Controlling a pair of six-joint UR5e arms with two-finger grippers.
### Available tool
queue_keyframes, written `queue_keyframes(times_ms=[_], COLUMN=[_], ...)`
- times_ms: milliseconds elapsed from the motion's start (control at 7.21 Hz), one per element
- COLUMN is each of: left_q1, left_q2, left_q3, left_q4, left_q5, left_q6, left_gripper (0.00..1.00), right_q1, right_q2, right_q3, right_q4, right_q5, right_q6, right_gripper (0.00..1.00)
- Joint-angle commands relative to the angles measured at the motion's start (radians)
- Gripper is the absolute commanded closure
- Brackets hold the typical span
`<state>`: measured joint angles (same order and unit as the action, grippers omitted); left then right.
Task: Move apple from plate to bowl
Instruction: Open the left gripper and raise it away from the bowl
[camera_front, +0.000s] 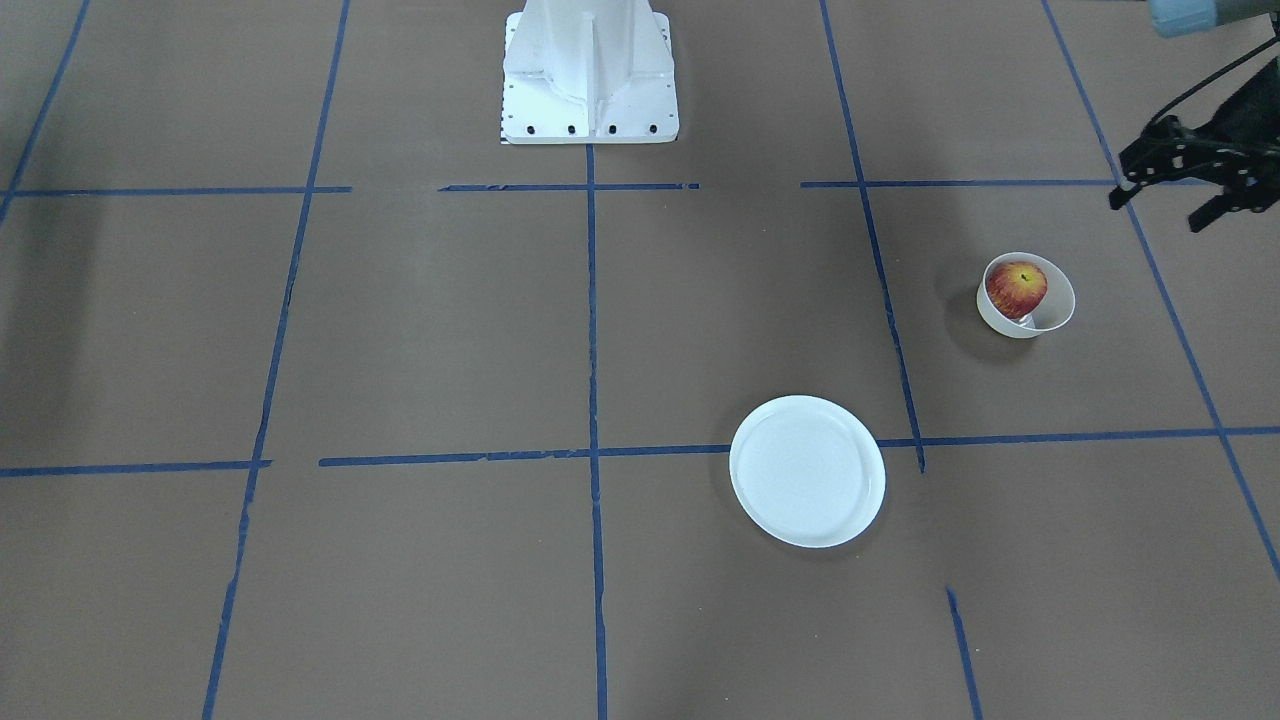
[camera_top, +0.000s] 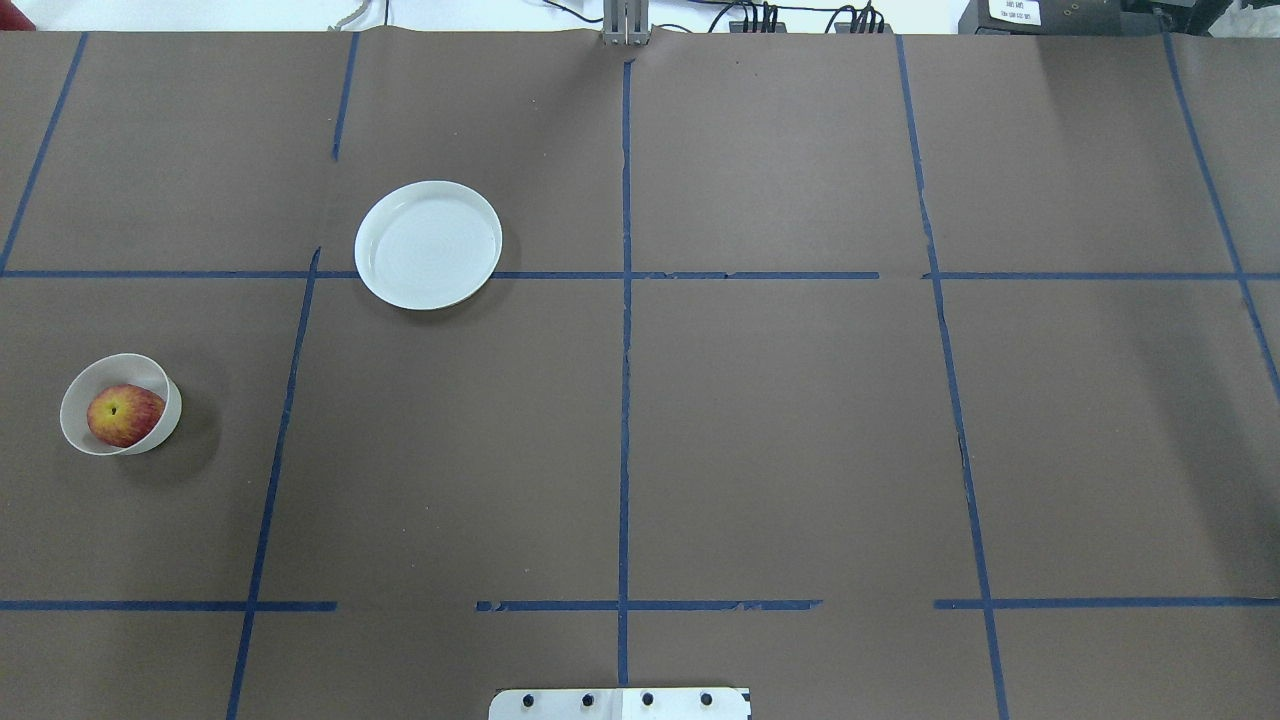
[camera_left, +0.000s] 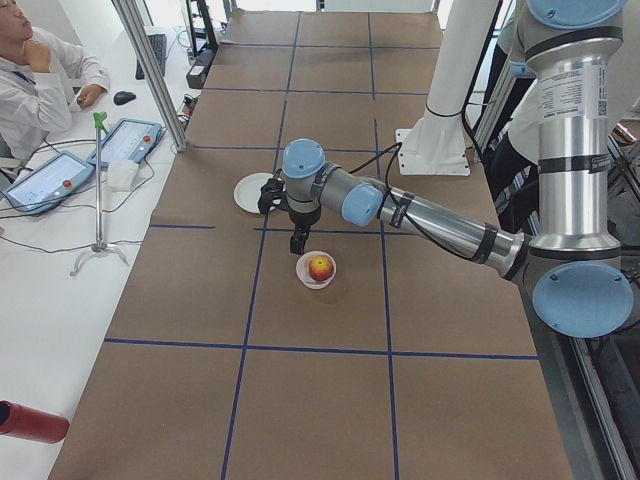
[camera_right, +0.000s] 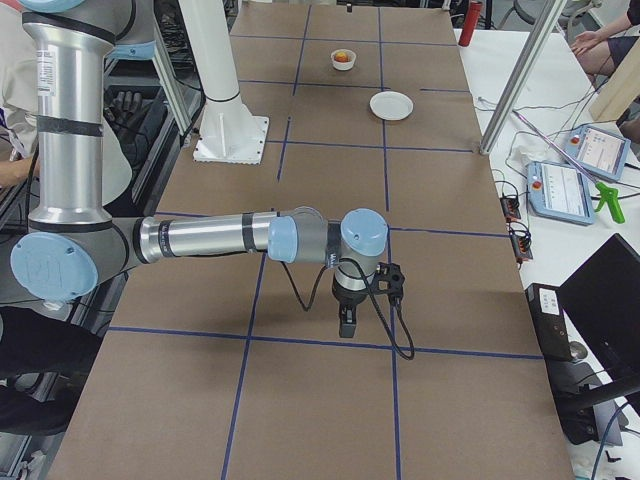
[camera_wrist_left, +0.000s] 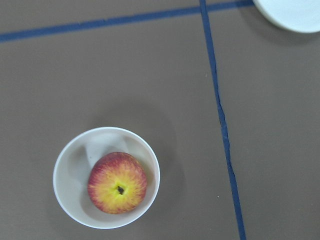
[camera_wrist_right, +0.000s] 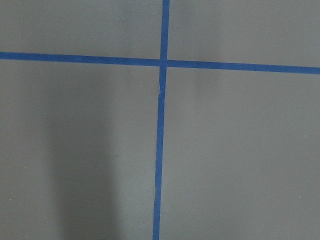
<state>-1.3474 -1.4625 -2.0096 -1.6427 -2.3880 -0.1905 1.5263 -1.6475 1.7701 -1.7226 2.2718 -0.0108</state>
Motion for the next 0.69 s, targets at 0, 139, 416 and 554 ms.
queue_keyframes(times_ms=[0,139,416,554], left_q1=[-0.178,-0.255,-0.306,-0.308], left_q2=[-0.006,-0.013,-0.015,-0.031], left_q3=[0.069,0.142,0.242,0.242], left_q4=[0.099,0.131,0.164,0.244], left_q5=[0.062,0.062,0.059,0.058], left_q6=[0.202,0.285,0.310,0.310], left_gripper=[0.00,0.00,0.00,0.00], right_q1=[0.000,0.000,0.000,0.000], right_q2=[0.000,0.000,0.000,0.000], right_q3=[0.000,0.000,-0.001,0.000], right_q4=[0.000,0.000,0.000,0.000], right_q5=[0.000,0.000,0.000,0.000], right_q6=[0.000,0.000,0.000,0.000], right_gripper=[0.00,0.00,0.00,0.00])
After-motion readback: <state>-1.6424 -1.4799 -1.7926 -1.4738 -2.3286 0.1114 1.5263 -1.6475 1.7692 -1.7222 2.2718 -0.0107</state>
